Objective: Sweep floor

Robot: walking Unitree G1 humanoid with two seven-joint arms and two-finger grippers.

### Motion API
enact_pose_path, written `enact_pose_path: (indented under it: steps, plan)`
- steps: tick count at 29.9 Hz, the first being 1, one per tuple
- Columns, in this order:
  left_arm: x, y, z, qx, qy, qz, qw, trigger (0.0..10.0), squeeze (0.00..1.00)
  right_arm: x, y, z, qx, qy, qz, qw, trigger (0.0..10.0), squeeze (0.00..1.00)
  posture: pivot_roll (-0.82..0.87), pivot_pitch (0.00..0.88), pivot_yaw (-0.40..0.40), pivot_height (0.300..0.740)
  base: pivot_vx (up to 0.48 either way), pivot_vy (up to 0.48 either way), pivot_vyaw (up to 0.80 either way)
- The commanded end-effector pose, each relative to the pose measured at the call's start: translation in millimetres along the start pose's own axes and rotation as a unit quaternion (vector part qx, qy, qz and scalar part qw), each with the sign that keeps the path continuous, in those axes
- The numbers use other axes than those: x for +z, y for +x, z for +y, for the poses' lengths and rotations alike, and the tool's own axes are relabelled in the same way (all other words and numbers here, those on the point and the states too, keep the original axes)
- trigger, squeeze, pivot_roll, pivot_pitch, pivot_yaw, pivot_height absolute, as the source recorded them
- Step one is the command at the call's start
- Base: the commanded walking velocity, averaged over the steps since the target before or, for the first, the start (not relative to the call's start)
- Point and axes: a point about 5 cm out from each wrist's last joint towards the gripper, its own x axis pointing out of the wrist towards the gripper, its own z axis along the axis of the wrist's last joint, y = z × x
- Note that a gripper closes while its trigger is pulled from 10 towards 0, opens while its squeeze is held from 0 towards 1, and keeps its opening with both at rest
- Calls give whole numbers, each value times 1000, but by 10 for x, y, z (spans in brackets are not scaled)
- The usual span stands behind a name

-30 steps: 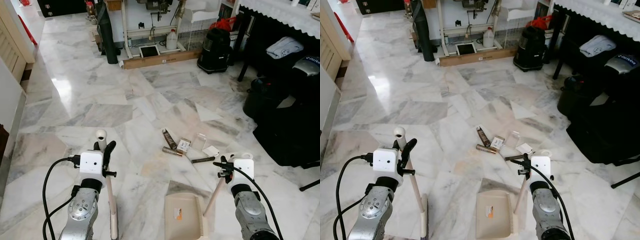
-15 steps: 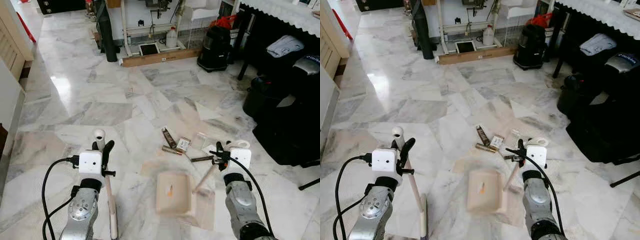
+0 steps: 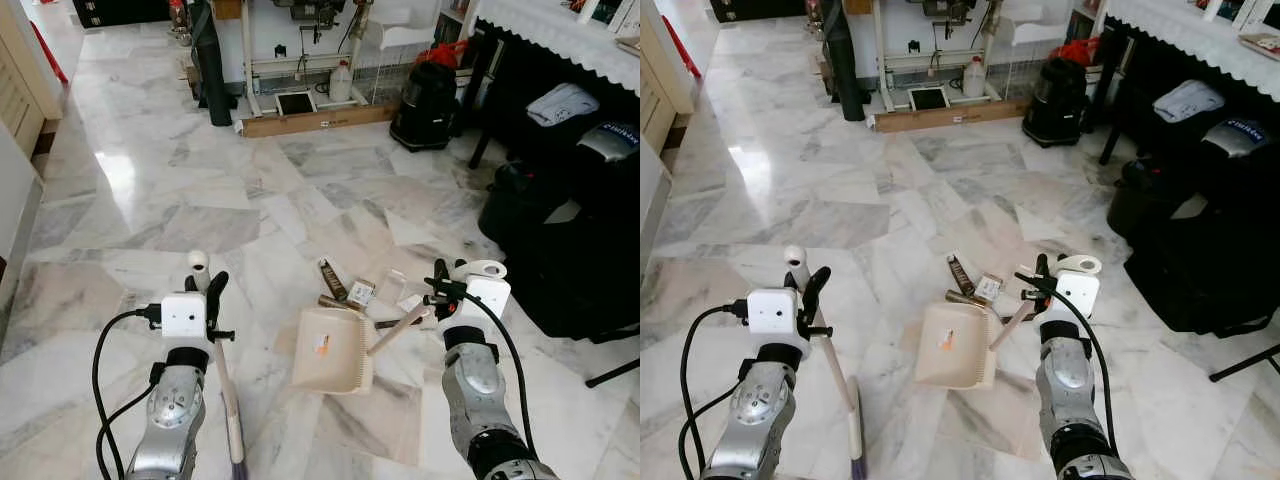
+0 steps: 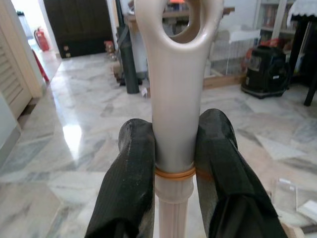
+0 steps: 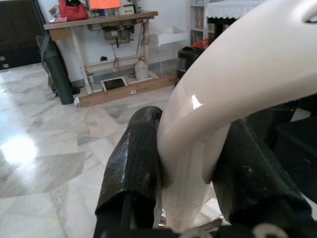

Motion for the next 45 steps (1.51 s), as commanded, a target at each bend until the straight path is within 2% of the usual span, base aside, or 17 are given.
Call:
enact_pose_path:
  steps: [1,8,22,32,38,40,45]
  plan:
    - [55,45,6,3,5,-20,1000,10000,0,129,68,19,-1,2,-30,1000,10000,0,115,0,-67,740,0,0,0]
    - [70,75,-10,-2,6,-28,1000,10000,0,87,35,69,6,2,-23,1000,10000,0,111,0,-56,740,0,0,0]
    - [24,24,-38,-14,5,-24,1000,10000,0,42,-38,27,-1,2,-18,1000,10000,0,87,0,-51,740,0,0,0]
    - [53,75,-14,-6,7,-24,1000,10000,0,42,-20,27,-1,3,-11,1000,10000,0,88,0,-54,740,0,0,0]
    - [37,31,19,1,9,-22,1000,10000,0,-108,-153,-63,-11,-44,22,999,10000,0,89,0,-60,740,0,0,0]
    - [33,23,20,3,8,-20,1000,10000,0,-149,-157,-135,-35,-61,46,996,10000,0,79,0,-60,740,0,0,0]
    - [48,27,-9,3,5,-23,1000,10000,0,-126,-109,-176,-44,-63,50,996,10000,0,80,10,-65,740,0,0,0]
